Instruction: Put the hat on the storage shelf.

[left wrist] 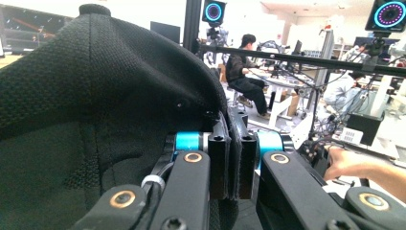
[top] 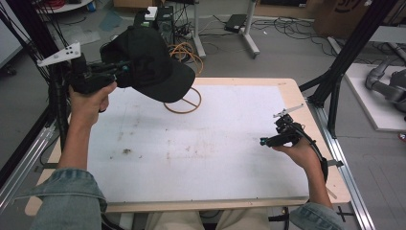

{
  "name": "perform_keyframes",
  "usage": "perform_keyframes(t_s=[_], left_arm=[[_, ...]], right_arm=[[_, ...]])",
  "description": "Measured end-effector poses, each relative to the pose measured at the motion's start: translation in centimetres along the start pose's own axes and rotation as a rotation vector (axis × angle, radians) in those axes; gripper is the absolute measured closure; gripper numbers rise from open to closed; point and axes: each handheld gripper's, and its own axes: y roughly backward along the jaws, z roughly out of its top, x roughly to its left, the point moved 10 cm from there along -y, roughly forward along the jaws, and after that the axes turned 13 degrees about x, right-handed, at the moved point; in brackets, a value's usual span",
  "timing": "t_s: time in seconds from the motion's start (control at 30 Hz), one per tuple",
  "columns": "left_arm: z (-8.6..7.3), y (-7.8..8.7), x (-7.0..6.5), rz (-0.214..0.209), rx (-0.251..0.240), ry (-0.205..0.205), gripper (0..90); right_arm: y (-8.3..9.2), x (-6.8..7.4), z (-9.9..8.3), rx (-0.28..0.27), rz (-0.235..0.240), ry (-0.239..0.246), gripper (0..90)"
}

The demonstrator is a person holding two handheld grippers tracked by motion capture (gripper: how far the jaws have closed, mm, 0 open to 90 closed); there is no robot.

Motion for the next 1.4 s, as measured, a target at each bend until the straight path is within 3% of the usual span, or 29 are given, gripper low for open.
perform_keyframes(t_s=[0.83,1.03,1.2,1.4], left_arm=[[4.9,-4.1,3.7,-0.082,-0.048,-0.006,87.4],[4.9,-5.6,4.3,-0.102,-0.036,-0.008,87.4],[4.8,-6.8,4.8,-0.111,-0.048,0.014,87.4],[3.4,-8.9,5.6,-0.137,-0.04,0.037,87.4]], right_arm=[[-1.5,-0.5,-0.5,0.032,0.011,-0.008,15.0],[-1.5,-0.6,-0.6,0.033,0.012,-0.013,15.1],[-1.3,-0.6,-0.6,0.029,0.016,-0.014,15.2],[-1.3,-0.8,-0.8,0.028,0.018,-0.023,15.3]])
